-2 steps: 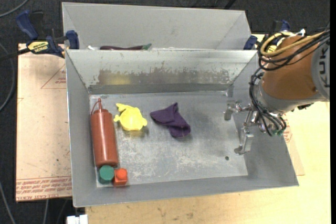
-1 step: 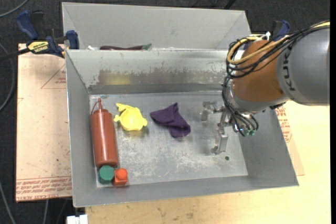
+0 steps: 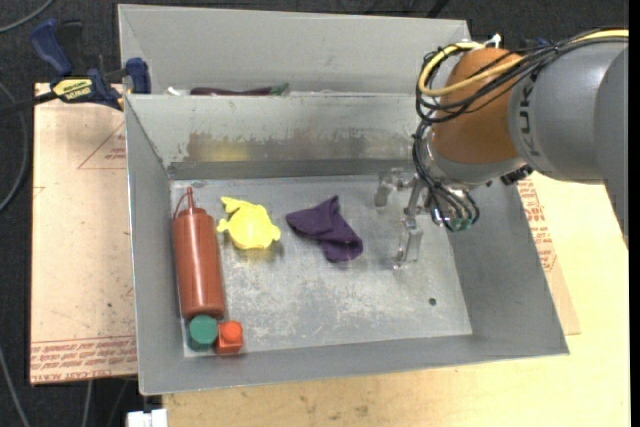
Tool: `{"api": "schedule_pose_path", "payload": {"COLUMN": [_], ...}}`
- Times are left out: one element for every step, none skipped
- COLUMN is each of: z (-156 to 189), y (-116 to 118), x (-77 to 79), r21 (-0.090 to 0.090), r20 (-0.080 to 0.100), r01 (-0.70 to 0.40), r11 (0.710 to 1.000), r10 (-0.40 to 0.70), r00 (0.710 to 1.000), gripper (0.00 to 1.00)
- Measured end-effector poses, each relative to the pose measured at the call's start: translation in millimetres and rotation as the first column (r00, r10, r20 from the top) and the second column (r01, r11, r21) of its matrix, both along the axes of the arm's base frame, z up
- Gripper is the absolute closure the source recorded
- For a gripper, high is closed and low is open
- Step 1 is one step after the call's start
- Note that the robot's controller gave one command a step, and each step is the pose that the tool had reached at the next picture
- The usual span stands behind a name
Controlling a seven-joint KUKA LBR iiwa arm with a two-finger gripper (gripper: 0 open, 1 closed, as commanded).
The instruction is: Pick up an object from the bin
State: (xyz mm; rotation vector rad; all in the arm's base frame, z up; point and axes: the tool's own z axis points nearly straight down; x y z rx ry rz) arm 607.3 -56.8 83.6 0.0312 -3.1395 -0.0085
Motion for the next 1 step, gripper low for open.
{"api": "schedule_pose_path", "payload": {"z": [3.4], "y": [28.2], "x": [2.6], "r21": [-0.007], "r20": [0.009], "r01": [0.020], "r11": [1.000], "r10": [-0.020], "r00": [1.000], "gripper": [0.00]}}
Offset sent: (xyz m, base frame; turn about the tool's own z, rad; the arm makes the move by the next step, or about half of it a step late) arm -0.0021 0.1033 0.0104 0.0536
